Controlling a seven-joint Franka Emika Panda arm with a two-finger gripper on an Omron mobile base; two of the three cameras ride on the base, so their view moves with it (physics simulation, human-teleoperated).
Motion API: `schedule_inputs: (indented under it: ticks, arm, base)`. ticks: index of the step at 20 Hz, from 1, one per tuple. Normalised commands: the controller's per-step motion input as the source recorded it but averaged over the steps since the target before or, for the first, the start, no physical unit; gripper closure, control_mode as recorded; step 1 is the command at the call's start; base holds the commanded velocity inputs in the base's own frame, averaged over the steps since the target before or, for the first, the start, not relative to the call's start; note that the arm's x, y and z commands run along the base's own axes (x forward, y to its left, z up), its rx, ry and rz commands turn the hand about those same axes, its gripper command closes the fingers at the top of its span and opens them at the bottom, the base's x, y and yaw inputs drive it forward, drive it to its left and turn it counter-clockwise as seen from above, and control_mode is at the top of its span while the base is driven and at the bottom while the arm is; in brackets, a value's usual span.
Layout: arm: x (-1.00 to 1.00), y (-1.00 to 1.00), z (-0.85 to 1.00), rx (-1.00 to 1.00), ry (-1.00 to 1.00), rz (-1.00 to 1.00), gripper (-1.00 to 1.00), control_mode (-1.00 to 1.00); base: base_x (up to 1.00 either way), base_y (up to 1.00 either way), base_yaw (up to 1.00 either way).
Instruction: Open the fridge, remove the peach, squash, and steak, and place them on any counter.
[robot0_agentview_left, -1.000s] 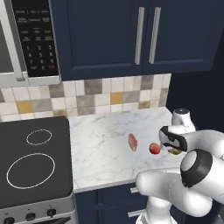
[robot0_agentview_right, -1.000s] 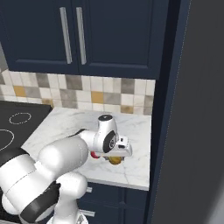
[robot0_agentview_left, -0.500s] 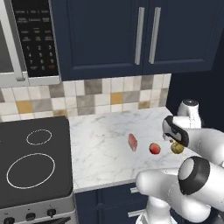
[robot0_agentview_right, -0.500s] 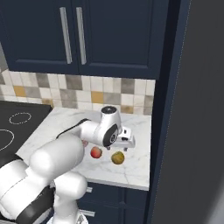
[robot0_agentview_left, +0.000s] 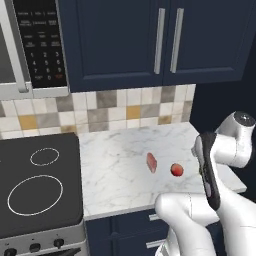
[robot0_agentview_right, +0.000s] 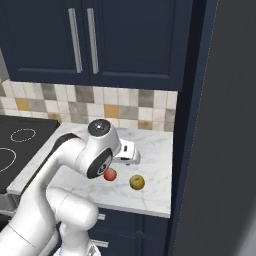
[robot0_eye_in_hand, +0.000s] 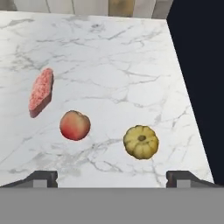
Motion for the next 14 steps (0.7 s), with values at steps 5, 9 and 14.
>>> schedule_inputs:
  ticks: [5,9,14]
  arm:
    - [-0.93,0.75,1.0,0.0,-0.19,0.04,-1.0,-1.0]
    - [-1.0,0.56,1.0,0.0,-0.14,0.03,-1.0,-1.0]
    - [-1.0,0.54,0.98,0.0,-0.16,0.04,-1.0,-1.0]
  base:
    - [0.0,0.0,0.0]
    - [0.0,0.0,0.0]
    - [0.0,0.0,0.0]
